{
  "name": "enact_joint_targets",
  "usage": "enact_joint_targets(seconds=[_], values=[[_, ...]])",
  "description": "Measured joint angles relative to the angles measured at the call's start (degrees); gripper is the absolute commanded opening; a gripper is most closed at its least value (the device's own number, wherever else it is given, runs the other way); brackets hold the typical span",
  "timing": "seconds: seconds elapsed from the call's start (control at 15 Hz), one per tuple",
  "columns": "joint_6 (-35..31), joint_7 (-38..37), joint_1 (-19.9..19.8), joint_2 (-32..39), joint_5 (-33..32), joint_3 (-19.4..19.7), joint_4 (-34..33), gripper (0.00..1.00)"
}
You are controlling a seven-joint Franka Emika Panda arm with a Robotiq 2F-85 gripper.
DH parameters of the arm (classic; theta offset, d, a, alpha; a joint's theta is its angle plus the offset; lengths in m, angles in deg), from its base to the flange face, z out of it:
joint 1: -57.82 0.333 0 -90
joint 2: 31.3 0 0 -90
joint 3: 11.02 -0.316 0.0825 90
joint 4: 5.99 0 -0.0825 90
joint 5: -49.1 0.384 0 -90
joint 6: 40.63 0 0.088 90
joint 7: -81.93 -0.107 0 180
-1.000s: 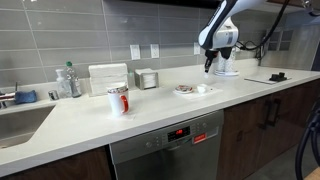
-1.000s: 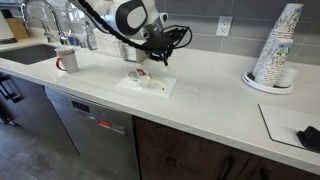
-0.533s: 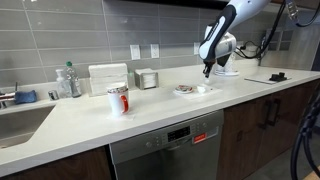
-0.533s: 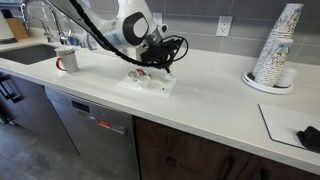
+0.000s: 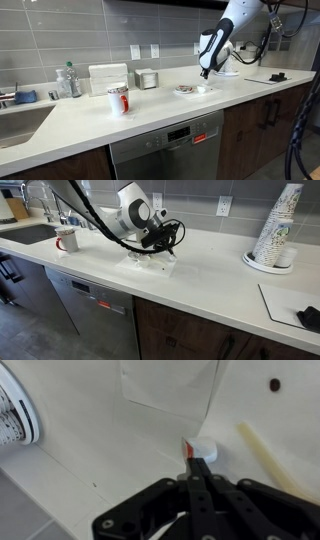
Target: Remove the coffee pod from the white teacup and put it on the counter
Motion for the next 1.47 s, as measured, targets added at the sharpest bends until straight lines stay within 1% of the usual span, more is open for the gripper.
enact_joint_targets(seconds=[0.27,0.47,1.0,1.07,1.13,1.33,1.4,1.47], values=[[0.0,-5.4,2.7,2.4,-3.0,2.8,-1.8,0.0],[0.0,-8.0,4.3,3.9,-4.3,4.2,-2.7,0.0],[2.6,-9.2,6.6,4.5,-4.5,4.7,-3.1,0.01],[3.3,-9.3,6.8,4.5,-4.5,4.7,-3.1,0.17],[4.0,-9.3,6.9,4.5,-4.5,4.7,-3.1,0.27],[5.9,-9.6,7.0,4.5,-4.5,4.3,-3.1,0.47],[6.5,-9.7,6.9,4.5,-4.5,4.1,-3.1,0.56],[7.0,-9.7,6.8,4.5,-4.4,3.8,-3.1,0.63]])
